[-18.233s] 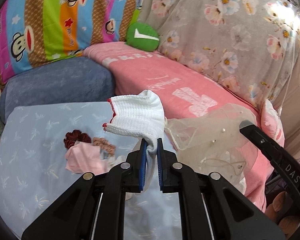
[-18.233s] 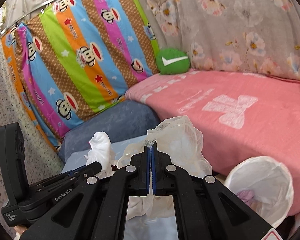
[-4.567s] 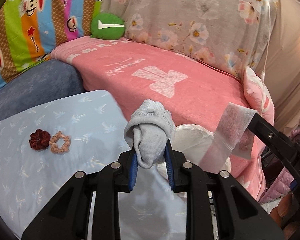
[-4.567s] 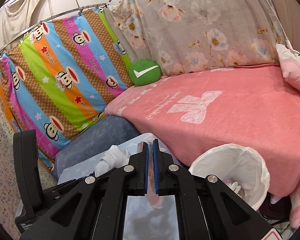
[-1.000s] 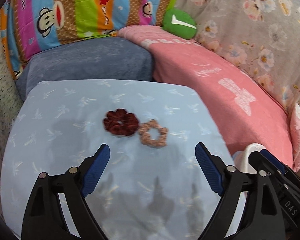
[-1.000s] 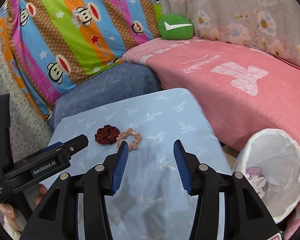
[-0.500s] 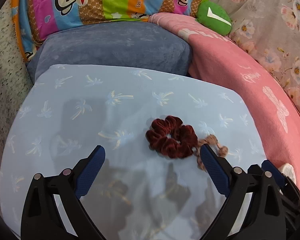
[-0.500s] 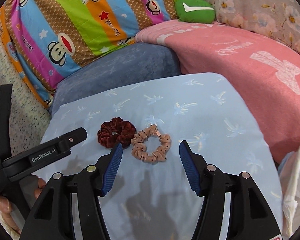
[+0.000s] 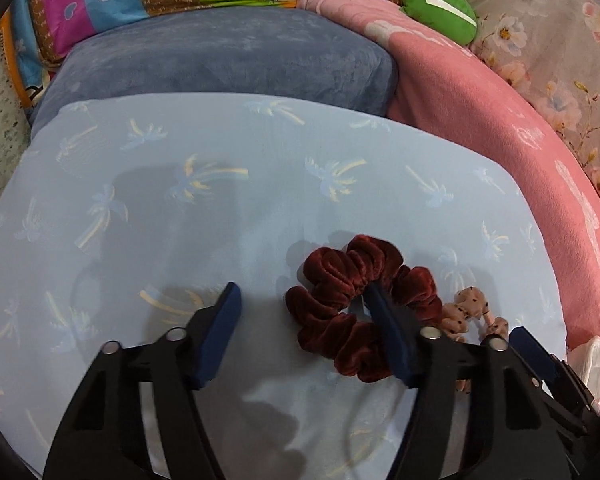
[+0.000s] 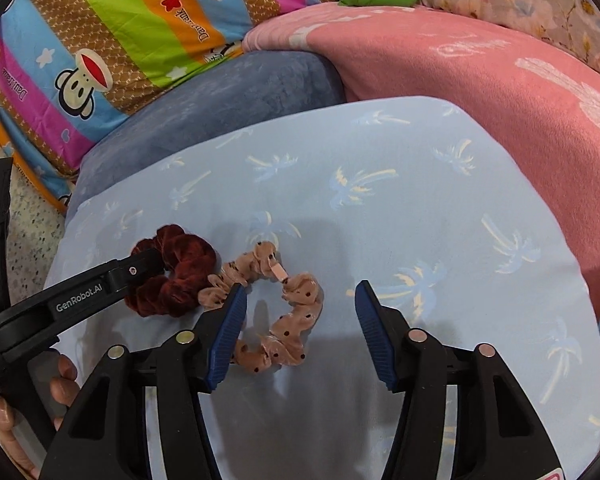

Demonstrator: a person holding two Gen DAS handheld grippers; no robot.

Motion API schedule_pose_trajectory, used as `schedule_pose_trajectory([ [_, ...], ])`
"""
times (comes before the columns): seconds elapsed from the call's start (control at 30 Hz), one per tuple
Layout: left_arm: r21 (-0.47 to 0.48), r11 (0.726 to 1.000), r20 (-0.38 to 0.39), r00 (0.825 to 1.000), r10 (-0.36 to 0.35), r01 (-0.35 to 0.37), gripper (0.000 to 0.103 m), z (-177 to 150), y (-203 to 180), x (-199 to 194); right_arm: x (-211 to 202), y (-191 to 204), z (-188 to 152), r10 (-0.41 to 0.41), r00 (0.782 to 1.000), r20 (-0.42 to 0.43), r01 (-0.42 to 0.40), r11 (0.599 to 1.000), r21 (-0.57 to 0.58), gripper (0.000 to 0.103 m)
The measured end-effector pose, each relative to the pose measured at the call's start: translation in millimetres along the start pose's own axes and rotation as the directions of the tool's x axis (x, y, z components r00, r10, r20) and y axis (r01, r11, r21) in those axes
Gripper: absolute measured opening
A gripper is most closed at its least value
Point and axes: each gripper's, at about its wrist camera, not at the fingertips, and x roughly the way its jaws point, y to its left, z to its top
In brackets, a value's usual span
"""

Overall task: Organize soft objects
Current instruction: 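Grasp the brown velvet scrunchie with the left tool while the right tool grasps the beige scrunchie, then carry both scrunchies over the white bin and open both tools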

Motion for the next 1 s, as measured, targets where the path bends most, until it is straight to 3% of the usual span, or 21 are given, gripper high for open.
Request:
schedule_pose_trajectory([
  [0.1,0.016,1.000,0.005,1.000,-0.009,0.009,0.036,-2.2,-2.7,-3.1,1.3,1.4,-5.6,-0.027,1.000,0.003,0.027,0.999,-0.024,0.030],
  [0.13,0.022,1.000,0.001,1.000,-0.017,0.017,0.026,-3.0,-4.1,-4.4,0.7,2.1,-7.5,-0.033,0.999,0.001,0.033,0.999,-0.036,0.021],
  [0.17,0.028,1.000,0.002,1.000,-0.014,0.014,0.023,-4.0,-5.6,-6.5,0.3,2.4,-8.9,-0.030,1.000,-0.008,0.029,0.999,-0.041,0.011],
  [0.33,0.039,0.999,0.020,0.999,-0.030,0.030,0.018,-8.6,-17.5,-23.8,-18.7,0.4,-17.1,0.001,1.000,-0.006,-0.001,1.000,-0.025,0.009],
  [0.6,0.063,0.995,0.085,0.993,-0.077,0.071,0.018,-18.2,-41.5,-82.6,-94.7,-6.6,-18.1,0.026,0.994,0.104,-0.025,1.000,-0.006,0.009],
  [1.0,0.162,0.977,0.197,0.966,-0.170,0.139,0.018,-43.4,-103.8,-169.4,-233.6,-41.7,-32.0,0.016,0.954,0.301,-0.025,0.999,0.027,0.009],
])
